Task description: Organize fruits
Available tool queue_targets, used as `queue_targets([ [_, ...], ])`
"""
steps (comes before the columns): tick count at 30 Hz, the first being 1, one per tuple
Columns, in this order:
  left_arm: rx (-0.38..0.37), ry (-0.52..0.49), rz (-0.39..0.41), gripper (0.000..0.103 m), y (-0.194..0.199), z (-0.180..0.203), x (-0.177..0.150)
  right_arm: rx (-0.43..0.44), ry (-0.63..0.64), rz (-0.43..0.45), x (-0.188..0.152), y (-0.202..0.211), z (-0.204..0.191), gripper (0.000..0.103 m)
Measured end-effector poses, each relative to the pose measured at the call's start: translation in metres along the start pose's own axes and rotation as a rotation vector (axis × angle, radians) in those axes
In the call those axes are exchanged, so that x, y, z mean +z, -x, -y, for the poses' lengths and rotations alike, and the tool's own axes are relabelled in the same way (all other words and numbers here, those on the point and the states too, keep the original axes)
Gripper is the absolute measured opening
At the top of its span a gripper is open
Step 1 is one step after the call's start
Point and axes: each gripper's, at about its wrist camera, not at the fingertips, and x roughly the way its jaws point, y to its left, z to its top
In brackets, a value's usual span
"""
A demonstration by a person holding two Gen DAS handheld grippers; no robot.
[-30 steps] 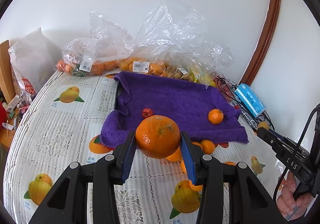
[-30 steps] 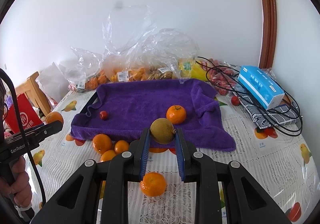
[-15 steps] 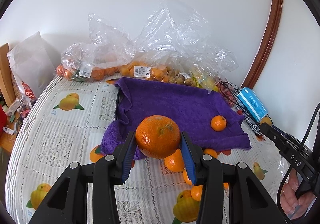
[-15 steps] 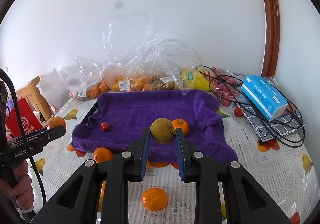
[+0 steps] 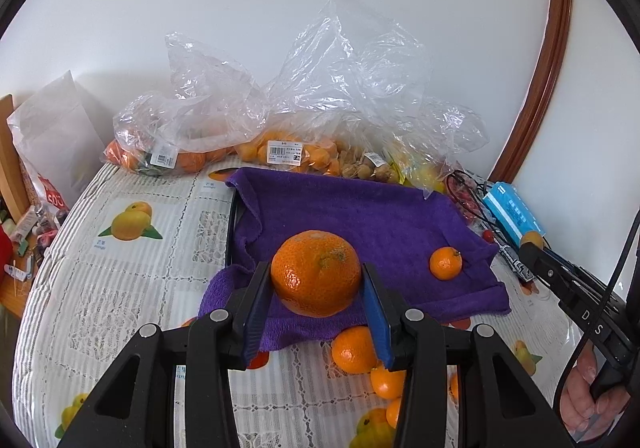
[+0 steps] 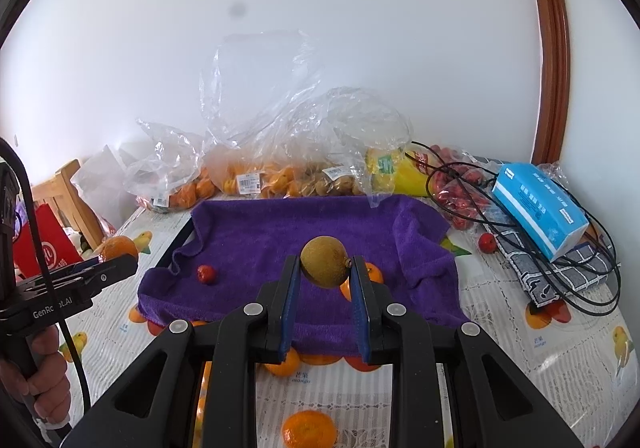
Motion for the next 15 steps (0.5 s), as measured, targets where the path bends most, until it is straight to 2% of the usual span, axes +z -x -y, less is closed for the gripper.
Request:
queue_targets([
  [15,0.03,-0.018,0.009,0.042,-0.025,0.002,0.023,0.015,0.004,0.019,0.018,-0.028,0.002,0.025],
])
